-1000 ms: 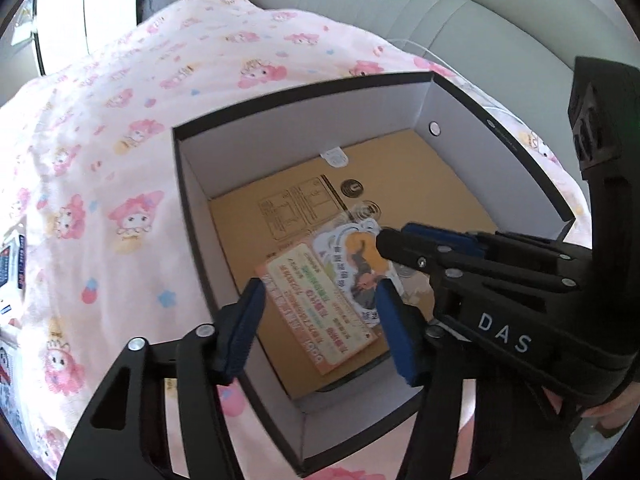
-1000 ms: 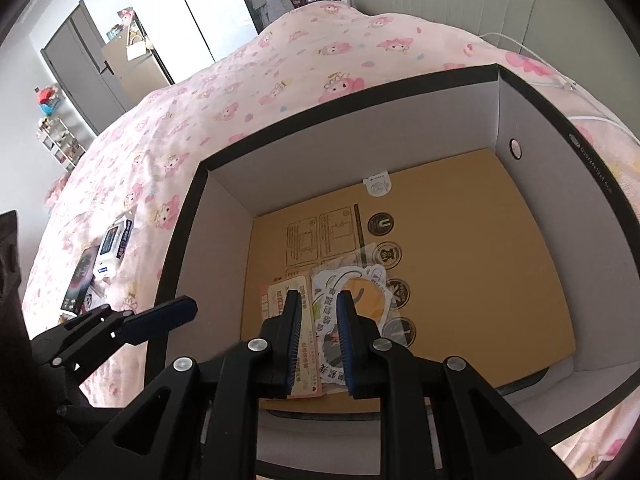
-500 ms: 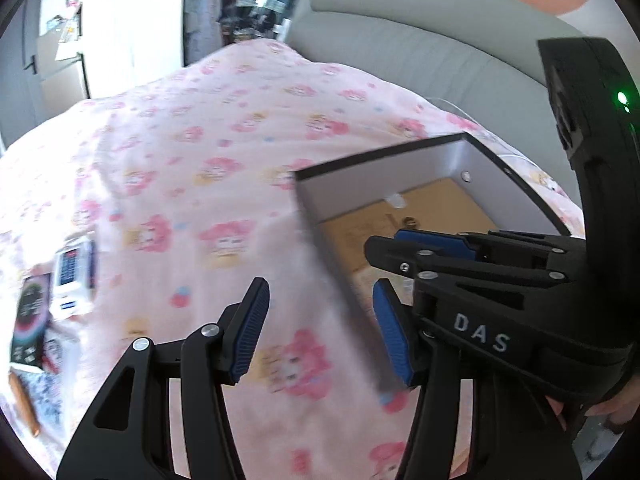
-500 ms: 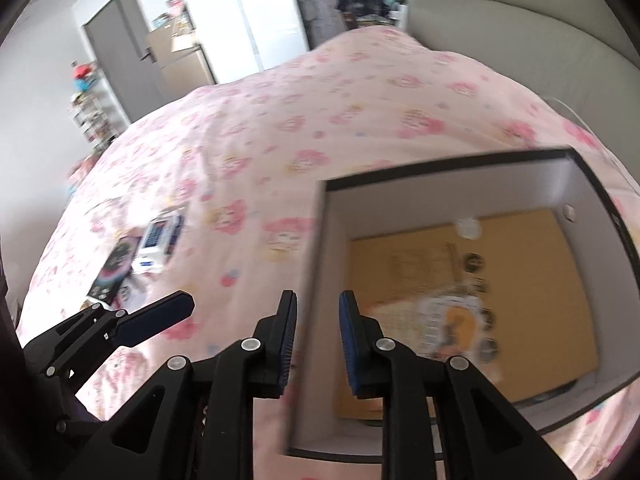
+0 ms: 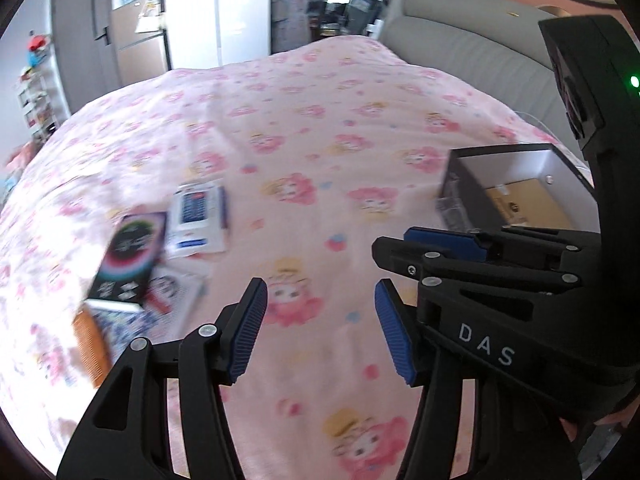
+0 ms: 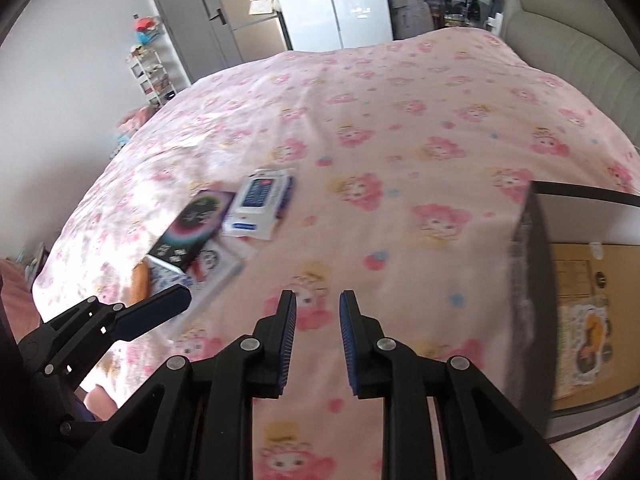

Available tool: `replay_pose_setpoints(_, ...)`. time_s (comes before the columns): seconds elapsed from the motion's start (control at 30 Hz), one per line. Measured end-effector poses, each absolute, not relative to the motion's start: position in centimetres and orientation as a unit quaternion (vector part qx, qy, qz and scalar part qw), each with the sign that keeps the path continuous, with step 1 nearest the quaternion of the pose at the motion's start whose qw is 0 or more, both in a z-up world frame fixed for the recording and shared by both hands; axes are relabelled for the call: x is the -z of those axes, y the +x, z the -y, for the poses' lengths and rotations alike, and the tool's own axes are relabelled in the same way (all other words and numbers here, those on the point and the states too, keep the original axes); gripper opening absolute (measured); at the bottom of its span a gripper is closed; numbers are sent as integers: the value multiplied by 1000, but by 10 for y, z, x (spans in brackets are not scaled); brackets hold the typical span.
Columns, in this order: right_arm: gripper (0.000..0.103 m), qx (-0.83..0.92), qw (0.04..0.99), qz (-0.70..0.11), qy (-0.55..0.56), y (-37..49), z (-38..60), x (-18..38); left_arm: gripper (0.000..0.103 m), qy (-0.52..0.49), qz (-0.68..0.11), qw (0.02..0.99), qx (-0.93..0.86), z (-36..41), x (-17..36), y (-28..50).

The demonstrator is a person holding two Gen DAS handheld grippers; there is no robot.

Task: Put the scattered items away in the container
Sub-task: 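Move the left tool back toward the wooden comb on the booklet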

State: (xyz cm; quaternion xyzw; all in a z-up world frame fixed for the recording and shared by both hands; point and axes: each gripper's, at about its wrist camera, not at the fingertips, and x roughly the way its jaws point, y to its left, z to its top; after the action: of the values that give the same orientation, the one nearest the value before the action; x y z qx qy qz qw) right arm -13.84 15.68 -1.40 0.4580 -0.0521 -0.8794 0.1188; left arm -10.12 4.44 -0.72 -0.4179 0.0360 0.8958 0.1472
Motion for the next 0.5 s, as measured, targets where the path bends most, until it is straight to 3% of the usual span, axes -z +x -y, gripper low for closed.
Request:
replay_pose_setpoints(0.07,21,880,122,51,456,-136,-142,15,63,-418,-33,136,-898,-30,9,-97)
replay_pose_setpoints(0.2,36,881,124,58,453,-130,-124,20,64,-418,-24,118,-901,-2,13,-87)
replay_pose_setpoints(0.5,38,874,134,36,466,-123,-90,41,64,-431,4,89,-898,40,39,-77)
